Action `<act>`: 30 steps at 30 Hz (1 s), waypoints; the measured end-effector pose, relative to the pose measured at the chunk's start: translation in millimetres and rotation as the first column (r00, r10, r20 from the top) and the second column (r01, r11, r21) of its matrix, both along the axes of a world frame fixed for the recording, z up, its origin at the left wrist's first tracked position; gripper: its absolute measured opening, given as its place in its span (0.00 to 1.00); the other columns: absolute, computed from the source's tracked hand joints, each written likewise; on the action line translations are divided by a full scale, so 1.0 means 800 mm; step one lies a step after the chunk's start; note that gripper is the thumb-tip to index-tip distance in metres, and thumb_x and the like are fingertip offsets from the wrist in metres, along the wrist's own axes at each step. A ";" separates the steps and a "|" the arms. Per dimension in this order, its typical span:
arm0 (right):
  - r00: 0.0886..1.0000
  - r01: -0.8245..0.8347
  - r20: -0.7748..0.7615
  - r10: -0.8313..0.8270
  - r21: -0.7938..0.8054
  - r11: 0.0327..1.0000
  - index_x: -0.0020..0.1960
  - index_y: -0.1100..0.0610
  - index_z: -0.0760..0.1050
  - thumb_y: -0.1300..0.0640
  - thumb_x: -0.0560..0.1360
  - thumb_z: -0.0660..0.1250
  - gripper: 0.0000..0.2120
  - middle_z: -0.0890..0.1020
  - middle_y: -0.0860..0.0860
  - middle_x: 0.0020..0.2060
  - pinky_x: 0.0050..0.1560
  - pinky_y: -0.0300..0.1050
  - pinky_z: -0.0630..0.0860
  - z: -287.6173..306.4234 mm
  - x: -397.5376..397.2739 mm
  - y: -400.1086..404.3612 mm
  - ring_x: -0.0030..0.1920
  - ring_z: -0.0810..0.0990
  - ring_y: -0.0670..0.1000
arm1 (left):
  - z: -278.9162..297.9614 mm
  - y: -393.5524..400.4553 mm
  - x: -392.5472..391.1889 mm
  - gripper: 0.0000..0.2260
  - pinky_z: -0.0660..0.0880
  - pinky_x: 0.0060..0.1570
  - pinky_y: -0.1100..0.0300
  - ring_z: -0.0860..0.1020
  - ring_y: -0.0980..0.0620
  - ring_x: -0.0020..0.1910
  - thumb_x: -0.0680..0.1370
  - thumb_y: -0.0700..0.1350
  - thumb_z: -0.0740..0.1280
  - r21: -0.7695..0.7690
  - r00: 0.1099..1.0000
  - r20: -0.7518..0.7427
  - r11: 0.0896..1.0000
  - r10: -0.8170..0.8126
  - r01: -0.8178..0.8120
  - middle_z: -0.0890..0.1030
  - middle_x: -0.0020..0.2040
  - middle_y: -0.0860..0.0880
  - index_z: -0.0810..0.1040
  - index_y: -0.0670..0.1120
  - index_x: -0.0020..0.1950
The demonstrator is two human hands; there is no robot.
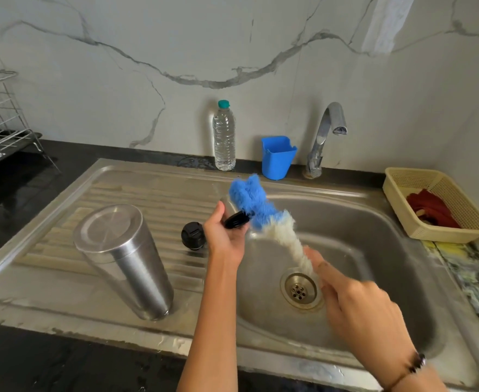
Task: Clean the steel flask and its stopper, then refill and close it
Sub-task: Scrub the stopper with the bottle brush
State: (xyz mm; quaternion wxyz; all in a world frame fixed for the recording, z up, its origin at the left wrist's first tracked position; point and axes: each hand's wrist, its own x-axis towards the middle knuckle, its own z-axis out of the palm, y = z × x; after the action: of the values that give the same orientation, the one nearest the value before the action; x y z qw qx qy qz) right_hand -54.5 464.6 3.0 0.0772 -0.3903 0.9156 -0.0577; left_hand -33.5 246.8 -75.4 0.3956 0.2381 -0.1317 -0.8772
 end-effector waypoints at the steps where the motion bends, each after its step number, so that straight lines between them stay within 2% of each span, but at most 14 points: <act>1: 1.000 0.001 -0.008 -0.001 -0.020 1.000 0.67 0.25 0.40 0.51 0.80 0.49 0.27 0.79 0.50 0.45 0.40 0.47 0.70 0.000 -0.005 -0.006 0.49 0.79 0.56 | 0.000 0.005 -0.003 0.09 0.73 0.61 0.45 0.78 0.41 0.60 0.81 0.45 0.60 0.001 1.000 -0.015 1.000 -0.024 0.024 0.80 0.57 0.39 0.77 0.41 0.50; 4: 1.000 0.002 0.019 0.001 -0.116 0.993 0.68 0.25 0.43 0.51 0.79 0.50 0.27 0.79 0.51 0.43 0.41 0.48 0.73 -0.004 -0.017 -0.012 0.47 0.79 0.57 | 0.003 0.011 -0.002 0.15 0.70 0.64 0.45 0.77 0.41 0.61 0.80 0.48 0.60 -0.023 0.995 -0.069 0.997 -0.078 0.077 0.79 0.61 0.39 0.76 0.41 0.61; 6: 0.998 0.004 0.065 0.008 -0.188 0.982 0.64 0.21 0.45 0.52 0.79 0.53 0.29 0.79 0.52 0.40 0.42 0.50 0.74 -0.005 -0.017 -0.007 0.45 0.79 0.58 | 0.006 0.009 0.001 0.20 0.72 0.63 0.47 0.76 0.43 0.63 0.77 0.51 0.63 -0.083 0.991 -0.090 0.992 -0.104 0.096 0.77 0.64 0.40 0.73 0.41 0.64; 8: 0.998 0.010 0.056 0.004 -0.238 0.971 0.54 0.14 0.42 0.51 0.77 0.55 0.32 0.79 0.53 0.36 0.42 0.52 0.75 -0.003 -0.017 0.003 0.42 0.78 0.60 | 0.011 0.006 0.001 0.22 0.76 0.57 0.51 0.77 0.46 0.62 0.74 0.51 0.64 -0.161 0.993 -0.062 0.983 -0.100 0.089 0.79 0.62 0.42 0.73 0.42 0.66; 10: 0.999 0.016 0.048 -0.005 -0.251 0.968 0.49 0.12 0.37 0.49 0.77 0.55 0.34 0.78 0.53 0.34 0.41 0.52 0.74 -0.003 -0.017 0.015 0.39 0.78 0.60 | 0.009 0.002 0.001 0.18 0.75 0.59 0.51 0.78 0.47 0.60 0.74 0.47 0.66 -0.176 0.995 -0.066 0.983 -0.070 0.057 0.80 0.59 0.43 0.75 0.43 0.61; 12: 0.998 0.035 0.066 -0.023 -0.188 0.982 0.52 0.15 0.36 0.47 0.78 0.53 0.31 0.78 0.51 0.38 0.42 0.50 0.73 -0.003 -0.011 0.019 0.43 0.78 0.57 | 0.007 0.000 0.003 0.14 0.75 0.58 0.51 0.79 0.47 0.58 0.72 0.45 0.67 -0.151 0.997 -0.070 0.988 -0.037 0.026 0.81 0.56 0.44 0.76 0.43 0.56; 14: 0.998 0.036 0.049 -0.030 -0.142 0.989 0.59 0.20 0.35 0.47 0.79 0.51 0.28 0.80 0.50 0.43 0.43 0.48 0.73 -0.003 -0.006 0.015 0.48 0.79 0.56 | 0.006 0.003 0.004 0.15 0.78 0.52 0.54 0.81 0.48 0.53 0.70 0.44 0.68 -0.132 0.998 -0.047 0.991 -0.030 0.024 0.81 0.54 0.44 0.77 0.42 0.55; 15: 0.999 0.031 0.038 -0.026 -0.129 0.991 0.63 0.22 0.37 0.48 0.80 0.50 0.28 0.80 0.50 0.45 0.44 0.48 0.73 -0.002 -0.006 0.009 0.50 0.79 0.57 | 0.006 0.006 0.003 0.16 0.78 0.53 0.53 0.81 0.48 0.53 0.70 0.44 0.68 -0.125 0.999 -0.028 0.992 -0.037 0.033 0.81 0.54 0.44 0.77 0.42 0.56; 17: 0.999 0.032 0.032 -0.028 -0.131 0.991 0.68 0.26 0.46 0.50 0.80 0.51 0.26 0.81 0.51 0.47 0.44 0.49 0.75 -0.002 -0.012 -0.003 0.50 0.79 0.58 | 0.006 0.012 0.001 0.17 0.74 0.61 0.50 0.79 0.45 0.55 0.70 0.43 0.68 -0.103 0.999 -0.003 0.993 -0.050 0.049 0.80 0.55 0.42 0.76 0.41 0.58; 19: 0.999 0.033 0.028 -0.029 -0.134 0.990 0.69 0.28 0.50 0.51 0.79 0.51 0.24 0.80 0.51 0.47 0.44 0.49 0.76 -0.005 -0.020 -0.008 0.49 0.79 0.58 | 0.006 0.014 0.001 0.13 0.72 0.63 0.49 0.79 0.45 0.54 0.75 0.41 0.66 -0.085 0.999 0.022 0.995 -0.042 0.044 0.81 0.53 0.42 0.76 0.41 0.58; 23: 0.999 -0.005 0.043 0.006 -0.035 0.999 0.63 0.21 0.36 0.47 0.80 0.48 0.27 0.80 0.49 0.49 0.47 0.47 0.74 -0.002 0.000 0.014 0.53 0.78 0.55 | 0.001 0.004 0.008 0.09 0.74 0.60 0.51 0.80 0.46 0.54 0.79 0.41 0.63 -0.081 0.999 0.041 0.997 0.001 0.002 0.81 0.53 0.43 0.77 0.41 0.56; 25: 0.999 -0.010 0.031 0.010 -0.009 1.000 0.61 0.21 0.33 0.47 0.80 0.47 0.27 0.80 0.48 0.49 0.46 0.45 0.73 0.000 0.005 0.017 0.53 0.79 0.54 | -0.001 0.002 0.007 0.08 0.75 0.58 0.51 0.80 0.47 0.53 0.79 0.41 0.63 -0.088 0.998 0.062 0.996 0.012 -0.006 0.82 0.52 0.44 0.78 0.41 0.55; 27: 1.000 0.006 0.001 -0.006 0.003 1.000 0.65 0.24 0.36 0.50 0.80 0.48 0.28 0.80 0.49 0.47 0.44 0.46 0.72 0.001 -0.002 0.006 0.51 0.79 0.55 | 0.003 0.008 0.003 0.08 0.77 0.53 0.53 0.80 0.47 0.52 0.79 0.41 0.63 -0.119 0.997 0.077 0.992 -0.024 0.033 0.82 0.51 0.44 0.77 0.41 0.56; 30: 1.000 0.012 -0.008 -0.013 -0.042 0.999 0.70 0.28 0.41 0.52 0.80 0.50 0.28 0.80 0.51 0.44 0.42 0.47 0.73 0.000 -0.016 -0.013 0.47 0.79 0.57 | 0.006 0.017 -0.001 0.11 0.76 0.57 0.50 0.80 0.45 0.54 0.78 0.41 0.63 -0.115 0.997 0.052 0.991 -0.060 0.065 0.81 0.54 0.42 0.76 0.40 0.59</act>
State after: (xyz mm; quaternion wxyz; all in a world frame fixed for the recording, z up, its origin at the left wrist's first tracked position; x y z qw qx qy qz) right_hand -67.3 453.9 2.8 0.0650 -0.3864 0.9169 -0.0755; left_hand -34.2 260.1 -70.5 0.3779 0.2316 -0.1996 -0.8739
